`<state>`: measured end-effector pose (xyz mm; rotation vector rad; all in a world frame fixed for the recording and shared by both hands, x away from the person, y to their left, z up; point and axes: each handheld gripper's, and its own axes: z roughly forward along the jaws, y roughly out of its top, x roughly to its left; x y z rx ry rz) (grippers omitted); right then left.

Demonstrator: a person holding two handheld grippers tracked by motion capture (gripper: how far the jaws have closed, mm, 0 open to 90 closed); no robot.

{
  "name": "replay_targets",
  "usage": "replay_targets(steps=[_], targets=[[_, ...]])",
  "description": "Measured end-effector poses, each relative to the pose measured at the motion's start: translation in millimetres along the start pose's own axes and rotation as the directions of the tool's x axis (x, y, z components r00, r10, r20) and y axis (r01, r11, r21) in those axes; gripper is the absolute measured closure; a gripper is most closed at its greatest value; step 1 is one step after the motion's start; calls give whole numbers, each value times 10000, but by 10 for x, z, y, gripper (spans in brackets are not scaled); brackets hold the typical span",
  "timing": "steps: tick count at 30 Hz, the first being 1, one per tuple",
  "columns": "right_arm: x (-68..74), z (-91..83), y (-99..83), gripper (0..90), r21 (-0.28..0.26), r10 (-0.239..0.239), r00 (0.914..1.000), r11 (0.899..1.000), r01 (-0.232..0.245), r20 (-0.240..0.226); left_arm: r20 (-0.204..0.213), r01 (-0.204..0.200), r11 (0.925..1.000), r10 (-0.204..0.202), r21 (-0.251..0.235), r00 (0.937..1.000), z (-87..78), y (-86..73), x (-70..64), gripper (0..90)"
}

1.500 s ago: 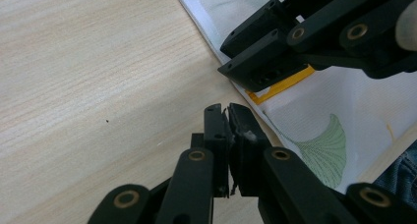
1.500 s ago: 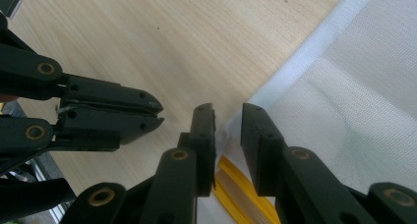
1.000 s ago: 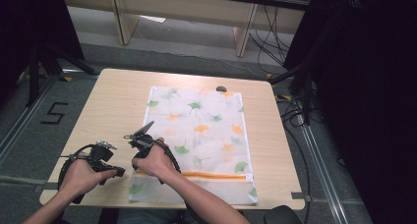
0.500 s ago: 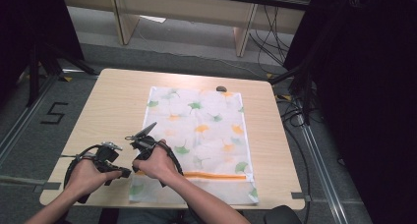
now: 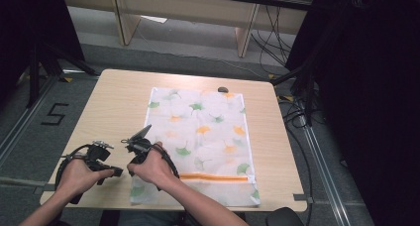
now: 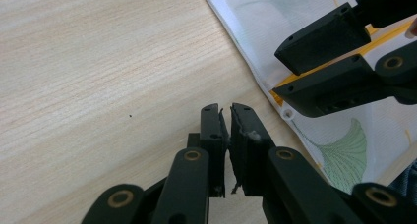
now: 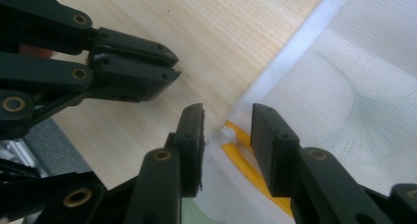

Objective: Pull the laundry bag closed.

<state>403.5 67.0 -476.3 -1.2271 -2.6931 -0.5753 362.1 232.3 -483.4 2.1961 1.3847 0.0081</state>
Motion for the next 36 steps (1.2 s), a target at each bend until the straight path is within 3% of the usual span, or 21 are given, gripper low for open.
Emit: replay_targets(steps=[1, 2, 3, 4, 5, 8, 9, 14, 15, 16, 17, 18, 20, 22, 25, 26, 27, 28, 32, 35, 36], targets=[[9, 17, 3, 656, 86, -60, 9998, 9999, 58, 212, 66, -18, 10000, 18, 43, 10000, 3, 0, 0, 830], [9, 17, 3, 656, 86, -60, 9998, 9999, 58, 212, 34, -372, 9987, 371, 357, 9993, -16, 5, 16, 830], [17, 20, 3, 653, 165, 58, 9997, 9998, -62, 239, 52, 31, 10000, -31, -3, 10000, 13, -1, -17, 830], [0, 30, 11, 651, 50, -417, 9984, 9991, 416, 390, 65, -17, 10000, 17, 37, 10000, 11, 0, -17, 830], [39, 38, 3, 650, 171, 142, 9989, 9997, -150, 441, 67, -19, 10000, 18, 34, 10000, 10, 1, -17, 830], [85, 52, -12, 641, 352, 257, 9983, 9990, -276, 525, 68, 21, 10000, -21, -9, 10000, 7, 3, -14, 829], [82, 76, -12, 627, 272, -6, 9984, 9996, -9, 574, 34, -478, 9979, 477, 425, 9989, -22, 10, 23, 829], [106, 82, -2, 598, 335, 133, 9983, 9993, -152, 566, 48, -478, 9979, 477, 431, 9989, -22, 11, 26, 829], [97, 93, 0, 595, 323, 84, 9973, 9994, -108, 736, 71, -473, 9980, 470, 410, 9989, -20, 10, 28, 828], [122, 102, 4, 590, 416, 344, 9962, 9984, -378, 804, 77, -486, 9979, 483, 428, 9988, -20, 10, 31, 828], [126, 101, -1, 591, 443, 267, 9974, 9986, -297, 672, 96, -118, 9998, 116, 136, 9999, -1, 5, 6, 829], [127, 101, 1, 600, 393, 134, 9981, 9991, -158, 596, 90, -5, 10000, 5, 54, 10000, 4, 4, -1, 828], [140, 93, 3, 603, 512, 282, 9978, 9982, -313, 606, 85, -129, 9998, 127, 157, 9999, -1, 5, 8, 827], [124, 92, 6, 620, 504, -13, 9986, 9987, -14, 534, 113, -14, 10000, 14, 80, 9999, 8, 5, 0, 825], [144, 91, 8, 621, 517, 387, 9974, 9978, -419, 606, 124, 29, 10000, -29, 38, 9999, 13, 4, -4, 823], [103, 100, 7, 620, 491, 70, 9980, 9987, -100, 625, 125, 24, 10000, -25, 44, 9999, 13, 4, -3, 823], [103, 100, 7, 620, 491, 70, 9980, 9987, -100, 625, 101, -318, 9990, 315, 318, 9995, -5, 10, 21, 823], [108, 98, 14, 618, 514, 104, 9979, 9986, -136, 635, 105, -416, 9984, 412, 387, 9991, -11, 11, 27, 822], [101, 99, 11, 628, 535, -210, 9976, 9984, 175, 656, 118, -404, 9985, 399, 378, 9991, -13, 12, 26, 821], [90, 95, 9, 633, 516, -8, 9981, 9987, -25, 624, 114, -335, 9989, 332, 318, 9994, -6, 12, 19, 817], [72, 79, 4, 636, 553, 143, 9984, 9983, -173, 543, 149, -48, 10000, 47, 58, 9999, 15, 10, 0, 816]])
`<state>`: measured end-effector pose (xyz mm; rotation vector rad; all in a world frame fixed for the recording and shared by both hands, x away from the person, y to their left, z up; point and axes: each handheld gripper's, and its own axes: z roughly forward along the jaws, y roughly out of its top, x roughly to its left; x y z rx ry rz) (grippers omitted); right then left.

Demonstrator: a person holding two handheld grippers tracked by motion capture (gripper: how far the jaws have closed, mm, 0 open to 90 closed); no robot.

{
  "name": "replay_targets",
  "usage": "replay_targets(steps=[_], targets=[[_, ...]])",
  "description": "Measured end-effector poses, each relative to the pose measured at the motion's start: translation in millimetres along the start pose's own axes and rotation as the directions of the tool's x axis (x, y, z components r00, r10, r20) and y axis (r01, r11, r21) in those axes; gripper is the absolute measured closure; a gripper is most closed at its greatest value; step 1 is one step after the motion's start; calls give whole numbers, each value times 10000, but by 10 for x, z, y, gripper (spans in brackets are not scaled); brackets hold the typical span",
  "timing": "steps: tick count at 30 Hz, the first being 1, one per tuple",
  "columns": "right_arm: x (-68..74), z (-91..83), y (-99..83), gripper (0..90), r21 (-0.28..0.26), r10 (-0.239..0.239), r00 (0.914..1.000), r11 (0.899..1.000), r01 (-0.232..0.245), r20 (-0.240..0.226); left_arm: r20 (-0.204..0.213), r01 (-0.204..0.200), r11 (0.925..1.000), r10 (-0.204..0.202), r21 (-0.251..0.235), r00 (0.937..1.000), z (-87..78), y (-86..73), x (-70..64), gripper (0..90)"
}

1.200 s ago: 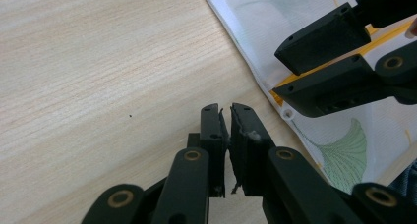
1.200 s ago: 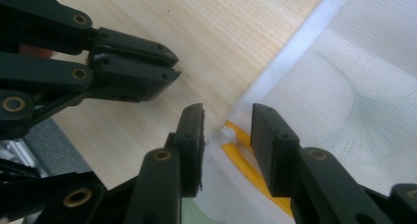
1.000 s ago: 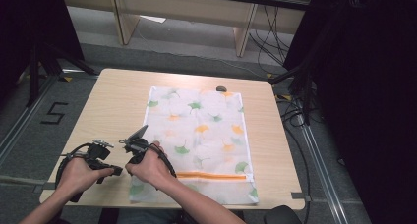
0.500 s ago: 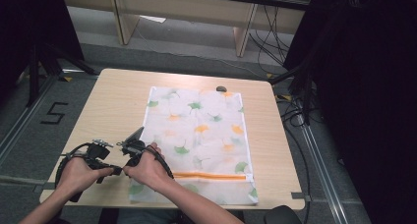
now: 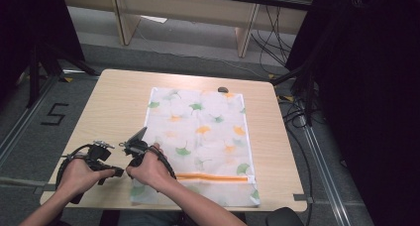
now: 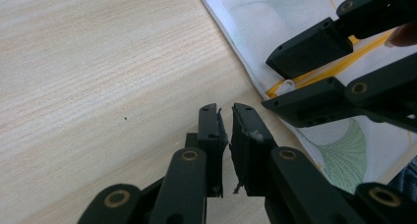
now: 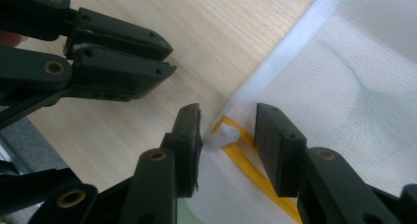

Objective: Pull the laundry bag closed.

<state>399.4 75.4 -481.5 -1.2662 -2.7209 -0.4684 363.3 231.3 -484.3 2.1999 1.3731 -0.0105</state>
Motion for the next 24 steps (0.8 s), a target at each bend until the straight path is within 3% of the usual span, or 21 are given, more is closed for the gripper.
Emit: replay_targets(steps=[3, 9, 11, 12, 13, 14, 15, 17, 24], targets=[[-1, -30, 8, 645, 3, 267, 9996, 9996, -267, -134, 20, 113, 9999, -113, -57, 9999, 7, 2, -9, 814], [-38, -35, -2, 656, -58, -275, 9995, 9996, 276, 140, 25, 127, 9999, -127, -59, 9999, 7, 1, -10, 810], [-26, -49, -12, 661, -21, -240, 9997, 9997, 240, -81, 52, 115, 9999, -114, -44, 9999, 7, 1, -8, 809], [-4, -59, -12, 662, 103, 33, 10000, 9999, -34, 51, 63, 123, 9999, -123, -53, 9999, 7, 2, -8, 807], [-18, -62, -27, 676, 59, -333, 9994, 9994, 332, 136, 70, 123, 9999, -123, -75, 9999, 7, 3, -10, 805], [-18, -62, -27, 676, 59, -333, 9994, 9994, 332, 136, 102, 124, 9998, -122, -138, 9999, 7, 2, -13, 805], [-18, -56, -31, 693, -108, -316, 9994, 9994, 318, 142, 212, -247, 9997, 249, -62, 9995, -12, 12, 8, 805], [-49, -61, -43, 709, -22, -600, 9978, 9982, 601, 289, 220, -117, 9994, 124, -316, 9997, -11, 17, -21, 806], [-61, -86, -57, 754, 58, -318, 9995, 9995, 318, 63, 317, -226, 9987, 240, -448, 9992, 8, 24, -40, 805]])
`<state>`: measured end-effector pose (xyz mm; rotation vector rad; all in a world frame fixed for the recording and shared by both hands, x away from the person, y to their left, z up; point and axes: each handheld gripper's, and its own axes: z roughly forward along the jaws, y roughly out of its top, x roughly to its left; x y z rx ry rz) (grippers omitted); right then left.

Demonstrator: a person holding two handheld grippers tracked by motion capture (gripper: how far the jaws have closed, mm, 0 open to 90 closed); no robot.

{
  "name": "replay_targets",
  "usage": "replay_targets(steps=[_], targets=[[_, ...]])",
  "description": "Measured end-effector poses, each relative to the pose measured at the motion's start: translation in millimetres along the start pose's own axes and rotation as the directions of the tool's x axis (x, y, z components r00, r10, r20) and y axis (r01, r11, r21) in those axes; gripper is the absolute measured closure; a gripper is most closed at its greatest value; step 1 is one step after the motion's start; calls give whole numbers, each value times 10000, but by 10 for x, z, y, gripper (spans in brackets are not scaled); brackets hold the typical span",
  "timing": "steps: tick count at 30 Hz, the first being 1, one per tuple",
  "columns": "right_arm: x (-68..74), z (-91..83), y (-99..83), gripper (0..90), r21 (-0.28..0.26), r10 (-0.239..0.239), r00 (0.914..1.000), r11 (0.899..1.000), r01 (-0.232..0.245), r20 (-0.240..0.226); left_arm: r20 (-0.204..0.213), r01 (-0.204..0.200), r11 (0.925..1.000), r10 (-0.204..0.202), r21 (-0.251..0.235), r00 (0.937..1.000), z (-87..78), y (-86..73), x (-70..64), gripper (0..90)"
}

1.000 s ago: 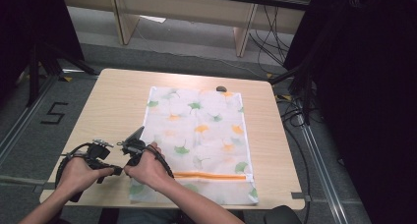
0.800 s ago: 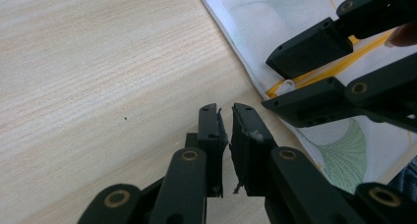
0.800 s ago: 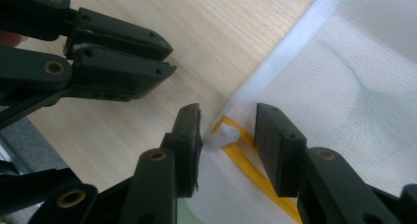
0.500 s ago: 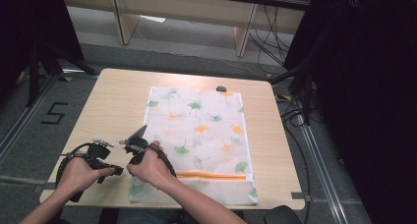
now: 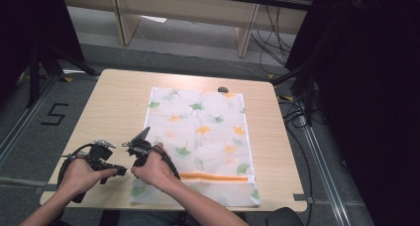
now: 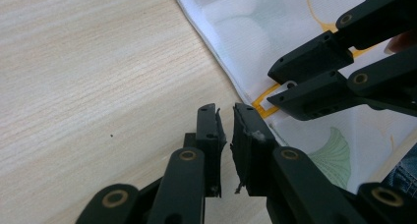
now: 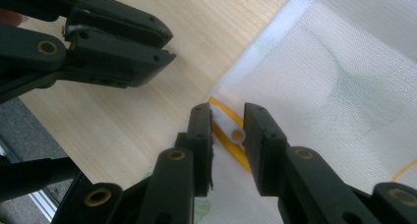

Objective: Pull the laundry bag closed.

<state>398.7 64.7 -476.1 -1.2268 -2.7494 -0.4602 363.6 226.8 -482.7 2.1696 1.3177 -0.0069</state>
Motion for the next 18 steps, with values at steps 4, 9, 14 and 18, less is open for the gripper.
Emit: replay_targets(steps=[4, 9, 14, 18], targets=[[-18, 5, 12, 774, 10, -68, 9997, 10000, 68, -248, 7, -199, 9997, 199, 154, 9998, 10, 7, -7, 801], [-43, 4, 7, 813, -72, 90, 9991, 9999, -93, -406, 165, -259, 9996, 257, 92, 9995, 45, 18, -35, 799], [-59, 16, -2, 839, -11, -16, 9991, 10000, 16, -425, 159, -706, 9963, 699, 489, 9974, 36, 25, -19, 798], [-52, 6, -10, 878, 91, 101, 9991, 9999, -98, -414, 144, -359, 9993, 357, 92, 9993, 51, 27, -32, 799]])
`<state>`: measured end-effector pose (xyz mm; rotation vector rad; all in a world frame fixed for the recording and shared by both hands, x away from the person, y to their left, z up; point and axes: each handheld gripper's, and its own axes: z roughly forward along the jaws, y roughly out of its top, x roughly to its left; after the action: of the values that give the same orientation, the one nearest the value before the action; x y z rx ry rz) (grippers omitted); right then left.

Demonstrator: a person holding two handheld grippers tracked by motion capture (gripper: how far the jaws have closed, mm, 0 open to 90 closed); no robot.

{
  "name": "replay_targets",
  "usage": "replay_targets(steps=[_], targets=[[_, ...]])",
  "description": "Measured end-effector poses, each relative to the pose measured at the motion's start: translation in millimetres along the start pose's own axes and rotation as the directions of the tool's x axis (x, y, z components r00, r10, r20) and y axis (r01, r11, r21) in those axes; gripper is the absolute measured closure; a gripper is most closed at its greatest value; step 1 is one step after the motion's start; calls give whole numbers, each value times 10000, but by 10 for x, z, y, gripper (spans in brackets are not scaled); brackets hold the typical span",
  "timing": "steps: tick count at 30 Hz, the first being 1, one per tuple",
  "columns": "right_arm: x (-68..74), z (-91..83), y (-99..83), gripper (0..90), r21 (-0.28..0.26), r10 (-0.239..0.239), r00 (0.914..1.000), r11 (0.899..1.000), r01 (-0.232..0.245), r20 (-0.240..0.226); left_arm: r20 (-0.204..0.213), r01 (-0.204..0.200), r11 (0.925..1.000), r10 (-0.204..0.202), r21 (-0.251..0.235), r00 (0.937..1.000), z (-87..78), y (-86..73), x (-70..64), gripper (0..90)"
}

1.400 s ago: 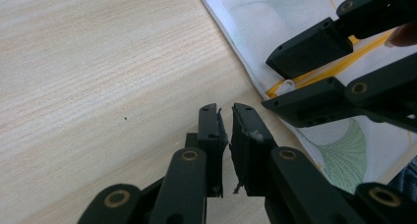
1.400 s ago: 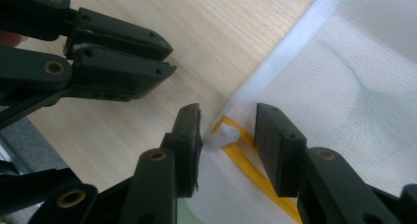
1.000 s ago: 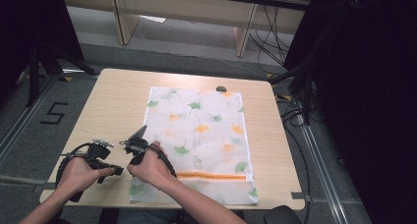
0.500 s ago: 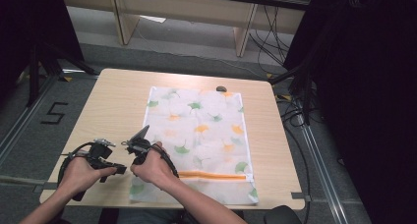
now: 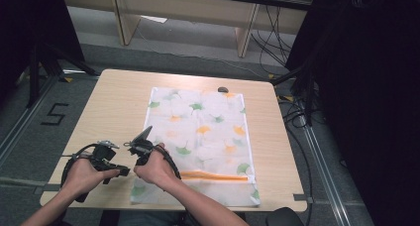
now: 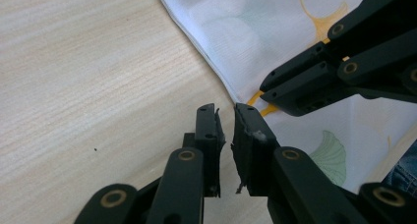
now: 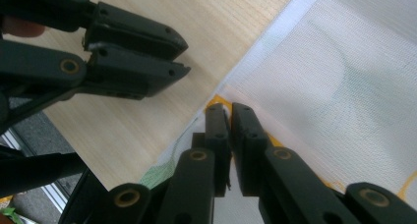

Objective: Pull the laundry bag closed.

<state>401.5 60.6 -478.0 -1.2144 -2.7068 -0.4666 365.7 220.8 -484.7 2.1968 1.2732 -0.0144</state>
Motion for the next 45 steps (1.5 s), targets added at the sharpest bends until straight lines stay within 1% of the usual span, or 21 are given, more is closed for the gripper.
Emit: replay_targets(steps=[3, 6, 8, 9, 10, 11, 16, 17, 18, 19, 20, 23, 26, 29, 30, 32, 33, 35, 38, 41, 45], targets=[[9, -5, 3, 890, 21, 195, 9998, 9998, -195, -46, -19, -42, 10000, 42, -76, 10000, 7, 14, -4, 800], [-9, -3, -5, 895, -123, -316, 9995, 9994, 316, -51, 55, -213, 9994, 215, -259, 9998, 38, 45, -21, 799], [17, -9, -13, 897, -96, 224, 9997, 9997, -225, -97, 145, -212, 9989, 219, -422, 9997, 72, 65, -42, 802], [4, -8, -20, 897, -129, 159, 9998, 9998, -161, -103, 269, -161, 9986, 174, -503, 9995, 93, 75, -54, 800], [-47, -10, -22, 897, -122, -499, 9987, 9987, 499, 52, 322, -431, 9987, 439, -259, 9985, 93, 86, -41, 799], [-47, -10, -22, 897, -122, -499, 9987, 9987, 499, 52, 372, -315, 9986, 331, -422, 9988, 125, 95, -52, 799], [-50, -7, -62, 899, -121, 56, 9998, 9999, -58, -203, 220, -434, 9981, 444, -434, 9988, 223, 142, -91, 801], [-86, 1, -65, 898, -272, -478, 9988, 9985, 475, -77, 178, -429, 9981, 437, -446, 9989, 238, 145, -93, 803], [-42, 13, -59, 898, -581, 119, 9986, 9982, -149, -518, 203, -411, 9983, 420, -421, 9989, 247, 144, -88, 803], [-34, 9, -59, 898, -572, 259, 9984, 9979, -287, -500, 303, -375, 9984, 388, -428, 9988, 261, 144, -79, 803], [-44, 12, -63, 898, -614, 167, 9987, 9979, -197, -487, 276, -561, 9982, 567, -227, 9980, 251, 146, -59, 803], [-82, 3, -72, 898, -426, -141, 9997, 9990, 133, -181, 262, -437, 9983, 447, -375, 9987, 269, 135, -84, 809], [-80, -3, -82, 900, -382, 223, 9992, 9990, -235, -320, 225, -697, 9975, 699, -99, 9973, 273, 127, -94, 832], [-81, 5, -96, 900, -445, 408, 9984, 9981, -426, -404, 62, -537, 9983, 538, -225, 9985, 288, 116, -118, 844], [-97, -1, -96, 900, -425, 169, 9991, 9989, -186, -396, 108, -1200, 9923, 1197, 324, 9928, 255, 123, -75, 846], [-94, 0, -98, 900, -470, 186, 9992, 9987, -203, -367, 83, -1185, 9926, 1183, 272, 9929, 254, 118, -86, 849], [-100, -5, -118, 900, -327, 355, 9988, 9988, -367, -351, -79, -741, 9969, 739, -270, 9972, 293, 105, -148, 854], [-126, -1, -120, 900, -478, 81, 9991, 9988, -101, -405, -175, -752, 9967, 747, -297, 9971, 293, 105, -162, 858], [-128, -16, -130, 900, -341, 528, 9971, 9979, -547, -549, -163, -989, 9949, 986, -206, 9950, 291, 109, -167, 860], [-130, -21, -128, 900, -353, 457, 9977, 9982, -475, -499, -160, -905, 9954, 901, -303, 9958, 299, 103, -163, 862], [-128, -22, -129, 900, -444, 393, 9982, 9982, -413, -461, -270, -1228, 9923, 1223, -145, 9921, 283, 105, -159, 863]])
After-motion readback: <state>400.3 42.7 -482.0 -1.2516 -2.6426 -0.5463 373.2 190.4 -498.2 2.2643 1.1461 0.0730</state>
